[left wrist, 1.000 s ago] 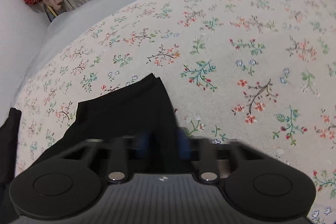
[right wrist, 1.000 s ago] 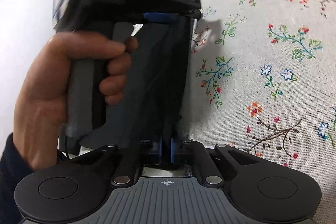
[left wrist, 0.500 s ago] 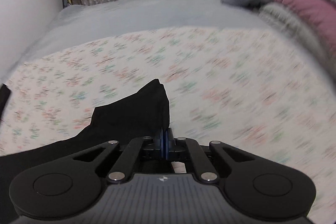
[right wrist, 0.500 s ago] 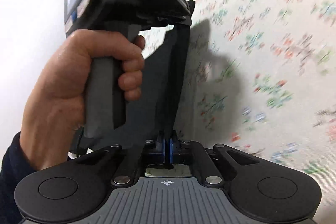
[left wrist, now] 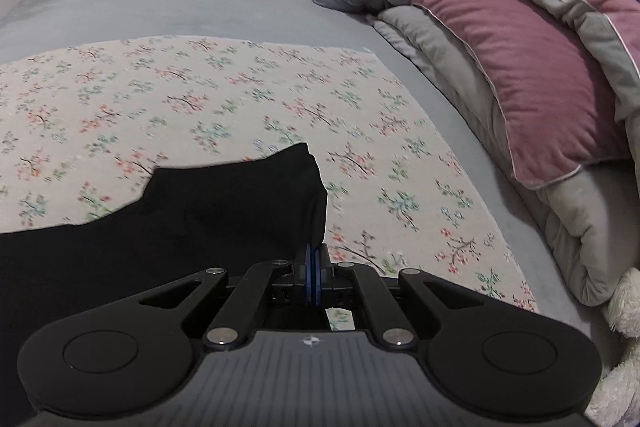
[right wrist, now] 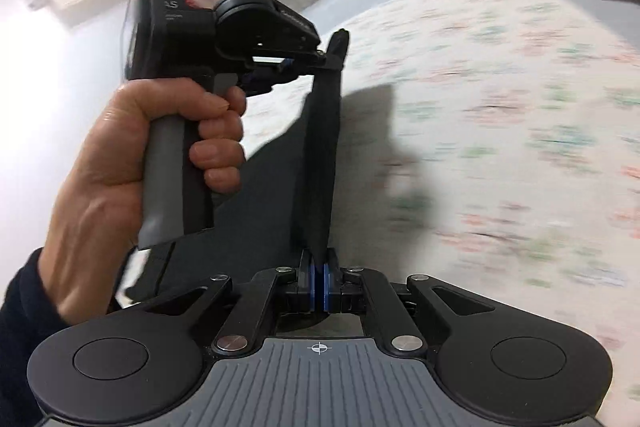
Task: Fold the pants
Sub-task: 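Lift the pants corner with both tools and fold it toward the other tool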
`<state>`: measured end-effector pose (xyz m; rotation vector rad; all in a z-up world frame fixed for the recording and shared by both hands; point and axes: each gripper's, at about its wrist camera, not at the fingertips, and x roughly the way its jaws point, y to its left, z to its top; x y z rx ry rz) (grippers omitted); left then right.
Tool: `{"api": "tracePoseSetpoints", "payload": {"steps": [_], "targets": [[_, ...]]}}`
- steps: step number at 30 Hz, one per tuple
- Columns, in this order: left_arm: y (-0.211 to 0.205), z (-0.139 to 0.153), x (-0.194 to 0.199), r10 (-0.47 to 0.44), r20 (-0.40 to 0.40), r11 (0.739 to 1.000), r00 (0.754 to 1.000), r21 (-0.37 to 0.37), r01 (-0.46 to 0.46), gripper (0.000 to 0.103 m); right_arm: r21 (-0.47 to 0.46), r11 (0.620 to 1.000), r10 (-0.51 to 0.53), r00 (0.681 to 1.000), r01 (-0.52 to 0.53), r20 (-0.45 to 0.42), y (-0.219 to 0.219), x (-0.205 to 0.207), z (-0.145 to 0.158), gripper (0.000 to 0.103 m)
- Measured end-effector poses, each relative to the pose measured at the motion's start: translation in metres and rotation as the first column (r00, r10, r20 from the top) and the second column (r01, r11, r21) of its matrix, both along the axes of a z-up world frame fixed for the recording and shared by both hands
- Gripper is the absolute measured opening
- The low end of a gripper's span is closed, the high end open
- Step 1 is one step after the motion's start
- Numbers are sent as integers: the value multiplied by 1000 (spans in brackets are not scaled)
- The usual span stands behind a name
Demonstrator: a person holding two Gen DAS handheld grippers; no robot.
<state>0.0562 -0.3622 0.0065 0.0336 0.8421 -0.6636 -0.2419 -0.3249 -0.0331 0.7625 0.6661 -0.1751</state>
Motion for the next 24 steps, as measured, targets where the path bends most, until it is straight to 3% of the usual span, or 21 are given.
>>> {"api": "tracePoseSetpoints", "payload": {"steps": [3, 7, 8, 10, 11, 12, 13, 14, 20, 24], "targets": [[12, -1, 6, 2, -22, 1000, 1000, -18, -2, 17, -10, 1000, -27, 999, 26, -39, 8, 5, -3, 15], [21, 2, 15, 7, -46, 999, 999, -36, -9, 17, -44, 997, -63, 997, 60, -48, 10, 7, 2, 69], [19, 5, 13, 5, -46, 999, 999, -38, -7, 17, -52, 997, -62, 997, 60, -47, 11, 9, 4, 71], [21, 7, 16, 0, -47, 999, 999, -43, -2, 17, -77, 995, -61, 996, 56, -61, 18, 18, -2, 70], [23, 7, 17, -3, -50, 999, 999, -46, 1, 17, -93, 994, -65, 996, 59, -68, 16, 25, -4, 63], [25, 8, 18, -6, -52, 999, 999, -49, 3, 17, -105, 993, -63, 995, 55, -73, 18, 27, -3, 52], [26, 9, 18, -10, -51, 999, 999, -52, 7, 17, -103, 993, -62, 995, 54, -73, 19, 32, -5, 22], [29, 10, 20, -16, -53, 998, 998, -58, 13, 17, -87, 995, -64, 996, 58, -64, 18, 33, -4, 10], [53, 23, 30, -39, -75, 995, 996, -96, 32, 17, -229, 970, -92, 996, 85, -19, 36, 37, 6, 4], [74, 29, 40, -46, -93, 991, 995, -128, 34, 17, -434, 898, -77, 997, 65, -10, 66, 48, 18, 4]]}}
